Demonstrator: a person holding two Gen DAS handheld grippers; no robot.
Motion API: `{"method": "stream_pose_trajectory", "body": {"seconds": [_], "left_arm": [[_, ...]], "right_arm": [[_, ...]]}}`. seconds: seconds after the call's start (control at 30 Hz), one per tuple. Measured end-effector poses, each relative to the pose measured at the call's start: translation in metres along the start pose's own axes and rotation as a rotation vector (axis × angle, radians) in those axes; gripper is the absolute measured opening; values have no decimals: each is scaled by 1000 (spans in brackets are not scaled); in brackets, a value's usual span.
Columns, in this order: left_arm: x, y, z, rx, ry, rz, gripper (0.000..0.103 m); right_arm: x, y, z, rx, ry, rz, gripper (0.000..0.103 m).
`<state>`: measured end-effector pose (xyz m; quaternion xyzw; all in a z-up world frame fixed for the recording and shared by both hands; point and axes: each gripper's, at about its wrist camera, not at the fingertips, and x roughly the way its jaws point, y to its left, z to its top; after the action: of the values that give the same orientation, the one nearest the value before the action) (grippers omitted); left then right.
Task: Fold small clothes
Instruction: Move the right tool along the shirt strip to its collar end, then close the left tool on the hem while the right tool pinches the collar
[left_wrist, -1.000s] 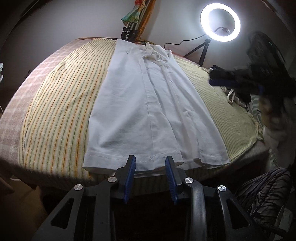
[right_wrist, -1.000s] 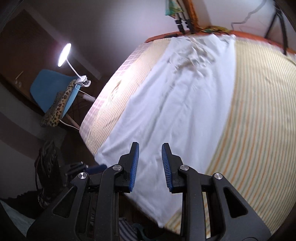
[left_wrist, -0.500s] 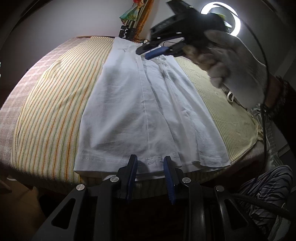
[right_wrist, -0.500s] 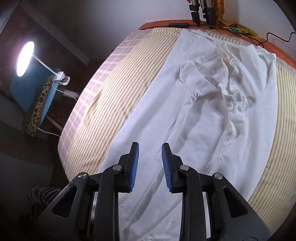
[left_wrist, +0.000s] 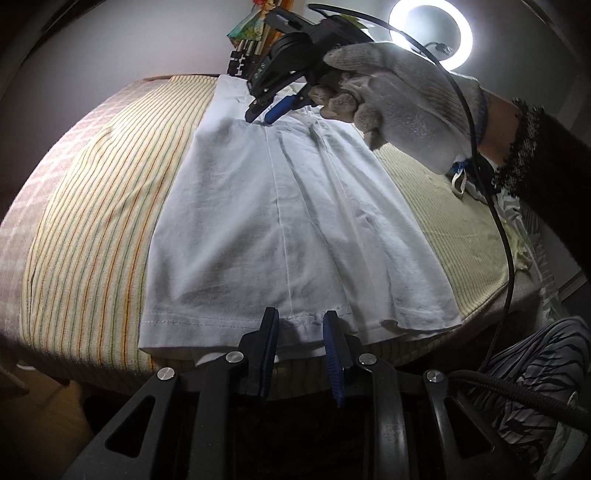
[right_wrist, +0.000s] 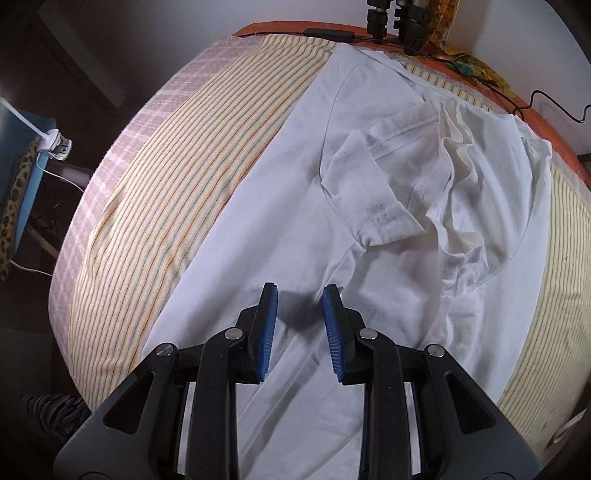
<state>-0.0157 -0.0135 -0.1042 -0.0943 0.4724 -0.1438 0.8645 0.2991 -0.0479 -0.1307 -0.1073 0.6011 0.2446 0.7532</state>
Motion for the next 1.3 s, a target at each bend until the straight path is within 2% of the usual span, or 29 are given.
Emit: {"method": "stream_pose_trajectory", "body": {"seconds": [0.07,0.1,0.17,0.3,0.5,0.63,0.7,0.77,0.83,0.9,0.97,1.13,1.3], "left_arm": [[2,-4,0,21,-11,17,14],[2,-2,0,17,-15,19,13],[2,4,1,-6,-19,5,6],[-4,14,2,-50,-30,-24,4],[-26,25,8,-90,-86,-49,4],[-35,28,10,-106,-112,-68,4],[-34,28,8,-103,-109,-76,4],[-31,23,7,-102,-99,-91,4],[-28,19,4,-94,-90,-102,4],[-27,16,2,-87,-83,-113,4],[-26,11,2,-78,-82,-121,4],[-27,7,2,-61,-85,-115,4],[-24,6,1,-58,-78,-101,4]], "right_arm": [[1,3,1,-7,-4,-8,26],[1,3,1,-12,-6,-17,22],[1,3,2,-17,-12,-33,13],[-2,-6,2,22,-35,2,4],[-24,-19,6,75,-102,75,2],[-30,-26,9,102,-121,102,2],[-29,-28,8,107,-104,156,2],[-24,-28,7,122,-77,162,3],[-17,-30,6,138,-46,158,15],[-14,-27,7,125,-51,142,19],[-10,-23,10,108,-47,128,19],[-1,-9,16,36,-28,-12,19],[-4,-5,19,22,-34,-38,19]]}}
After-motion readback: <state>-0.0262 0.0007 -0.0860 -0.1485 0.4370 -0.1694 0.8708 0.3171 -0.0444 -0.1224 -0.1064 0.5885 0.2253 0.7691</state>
